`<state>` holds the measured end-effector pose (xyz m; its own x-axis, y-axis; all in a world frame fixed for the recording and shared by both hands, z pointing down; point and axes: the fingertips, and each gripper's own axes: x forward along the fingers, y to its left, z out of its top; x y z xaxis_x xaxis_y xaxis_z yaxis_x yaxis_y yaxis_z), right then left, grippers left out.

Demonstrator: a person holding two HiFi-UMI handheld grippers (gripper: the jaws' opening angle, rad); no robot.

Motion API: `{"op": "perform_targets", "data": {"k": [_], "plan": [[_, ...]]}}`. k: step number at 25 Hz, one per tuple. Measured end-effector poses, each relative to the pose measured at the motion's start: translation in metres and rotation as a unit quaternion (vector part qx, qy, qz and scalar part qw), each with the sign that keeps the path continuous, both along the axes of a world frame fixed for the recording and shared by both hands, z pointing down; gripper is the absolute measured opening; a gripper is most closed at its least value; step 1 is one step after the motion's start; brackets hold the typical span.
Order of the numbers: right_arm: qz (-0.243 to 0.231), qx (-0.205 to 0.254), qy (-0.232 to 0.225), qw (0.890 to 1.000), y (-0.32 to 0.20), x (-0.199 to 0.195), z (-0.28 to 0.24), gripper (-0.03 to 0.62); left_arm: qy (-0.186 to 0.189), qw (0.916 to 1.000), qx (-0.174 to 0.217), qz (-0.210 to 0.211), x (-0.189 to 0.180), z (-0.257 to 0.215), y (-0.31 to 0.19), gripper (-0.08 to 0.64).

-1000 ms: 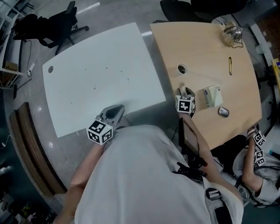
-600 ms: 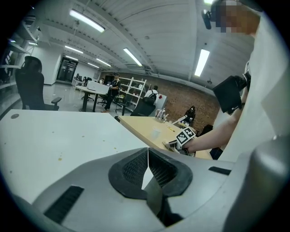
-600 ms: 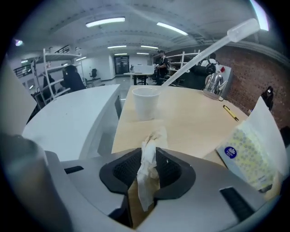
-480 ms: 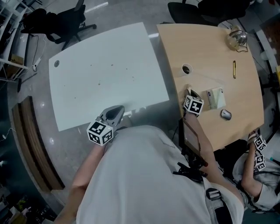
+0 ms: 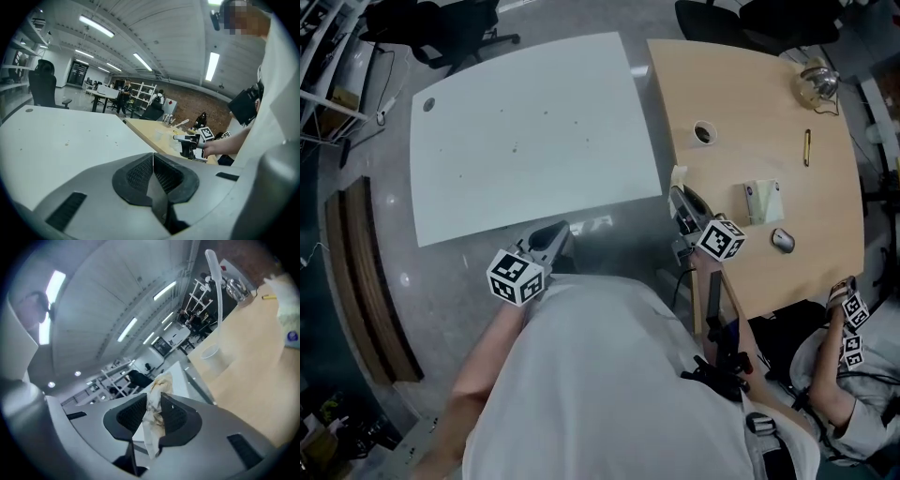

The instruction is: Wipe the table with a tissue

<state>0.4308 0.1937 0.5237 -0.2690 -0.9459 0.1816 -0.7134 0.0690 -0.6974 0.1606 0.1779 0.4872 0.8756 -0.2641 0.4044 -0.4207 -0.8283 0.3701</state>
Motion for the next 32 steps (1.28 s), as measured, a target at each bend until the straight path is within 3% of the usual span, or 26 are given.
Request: {"op": "perform_targets", "data": {"k": [4,8,11,15,23,27,32], "plan": [[-0.057,0.066,-0.1,0.991,-0.007,-0.043,-0.031,0.095,0.005,1.0,-0.005,0.0,-0.011,0.004,-0.001,0.008],[-0.07,0.065,-0.129,0.987,-0.018,-0.072,-0.034,0.095,0.017,0.9998,-0.008,0.01,-0.022,0.005,-0.015,0.008],[-0.065,0.045,-0.096,0.992,-0.032,-0.093,-0.028,0.095,0.02,0.9995,-0.011,0.023,-0.038,0.007,-0.033,0.008],[-0.044,-0.017,-0.027,0.999,-0.055,-0.116,-0.008,0.095,0.023,0.9986,-0.008,0.046,-0.066,0.005,-0.069,0.008],[-0.013,-0.102,0.079,0.992,-0.096,-0.136,0.017,0.095,0.036,0.9974,-0.014,0.062,-0.114,0.002,-0.12,0.008],[-0.028,-0.145,0.147,0.978,-0.111,-0.144,0.032,0.095,0.032,0.9978,-0.02,0.054,-0.134,0.005,-0.13,0.008],[-0.079,-0.237,0.26,0.933,-0.116,-0.139,0.064,0.095,0.026,0.9988,-0.027,0.032,-0.138,0.007,-0.142,0.008]]}}
